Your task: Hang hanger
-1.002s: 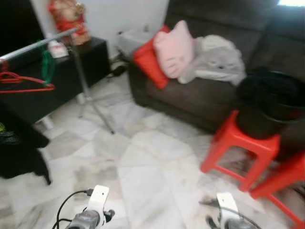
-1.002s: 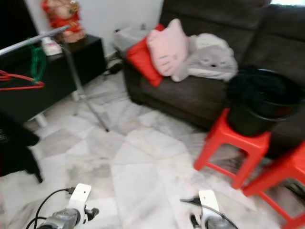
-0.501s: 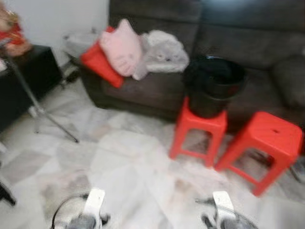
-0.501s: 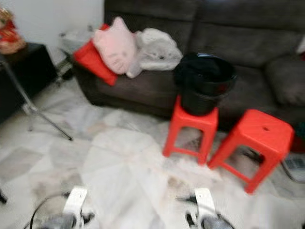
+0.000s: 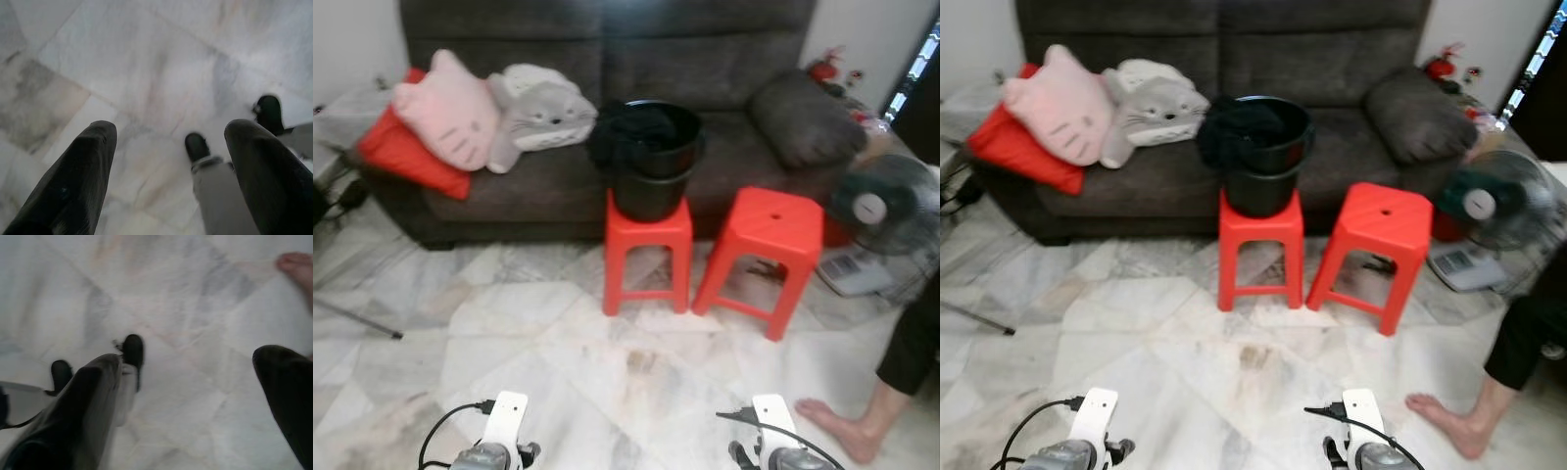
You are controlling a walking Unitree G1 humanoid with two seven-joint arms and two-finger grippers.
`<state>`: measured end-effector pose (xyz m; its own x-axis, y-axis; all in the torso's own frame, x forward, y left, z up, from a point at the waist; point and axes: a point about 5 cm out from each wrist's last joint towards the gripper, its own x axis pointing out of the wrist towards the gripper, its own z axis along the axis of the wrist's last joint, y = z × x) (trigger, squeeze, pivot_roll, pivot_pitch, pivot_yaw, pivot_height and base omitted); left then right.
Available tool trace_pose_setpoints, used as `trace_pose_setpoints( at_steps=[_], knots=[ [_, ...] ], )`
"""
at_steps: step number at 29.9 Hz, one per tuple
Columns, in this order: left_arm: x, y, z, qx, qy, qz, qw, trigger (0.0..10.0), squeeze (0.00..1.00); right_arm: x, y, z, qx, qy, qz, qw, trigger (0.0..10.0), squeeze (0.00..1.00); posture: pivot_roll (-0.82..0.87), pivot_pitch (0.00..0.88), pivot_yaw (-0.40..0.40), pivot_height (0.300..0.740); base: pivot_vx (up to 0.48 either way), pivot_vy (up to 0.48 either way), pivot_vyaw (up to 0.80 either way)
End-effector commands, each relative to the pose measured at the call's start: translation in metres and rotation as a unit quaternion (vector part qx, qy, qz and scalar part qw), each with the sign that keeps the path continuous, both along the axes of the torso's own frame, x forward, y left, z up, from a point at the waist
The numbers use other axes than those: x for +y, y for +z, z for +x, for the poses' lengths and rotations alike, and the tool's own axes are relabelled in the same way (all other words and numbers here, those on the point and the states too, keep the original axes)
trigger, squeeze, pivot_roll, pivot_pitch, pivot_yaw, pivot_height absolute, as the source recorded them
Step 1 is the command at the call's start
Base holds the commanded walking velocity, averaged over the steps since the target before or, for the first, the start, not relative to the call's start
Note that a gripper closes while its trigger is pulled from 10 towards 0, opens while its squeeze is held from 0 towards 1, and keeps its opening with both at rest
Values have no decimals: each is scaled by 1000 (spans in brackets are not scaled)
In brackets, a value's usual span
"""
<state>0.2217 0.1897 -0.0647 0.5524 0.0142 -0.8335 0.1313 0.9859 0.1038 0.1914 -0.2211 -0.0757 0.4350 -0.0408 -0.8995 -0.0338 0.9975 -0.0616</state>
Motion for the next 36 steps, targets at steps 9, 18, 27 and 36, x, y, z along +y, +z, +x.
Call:
trace_pose_setpoints(
  at_steps=[9,18,27,36],
  knots=[
    [7,-3,-6,11,14,4,1000,10000,0,6,3,7,-20,2,13,1000,10000,0,-75,0,14,740,0,0,0],
    [6,-3,-6,11,15,2,1000,10000,0,5,3,8,-18,33,2,999,10000,0,-75,0,14,740,230,0,69],
    [6,-3,-6,11,14,0,1000,10000,0,5,4,8,-21,26,7,999,10000,0,-73,0,9,740,300,0,444],
    [5,-3,-6,11,13,-1,1000,10000,0,6,4,9,-25,27,15,999,10000,0,-73,0,9,740,312,0,0]
  ],
)
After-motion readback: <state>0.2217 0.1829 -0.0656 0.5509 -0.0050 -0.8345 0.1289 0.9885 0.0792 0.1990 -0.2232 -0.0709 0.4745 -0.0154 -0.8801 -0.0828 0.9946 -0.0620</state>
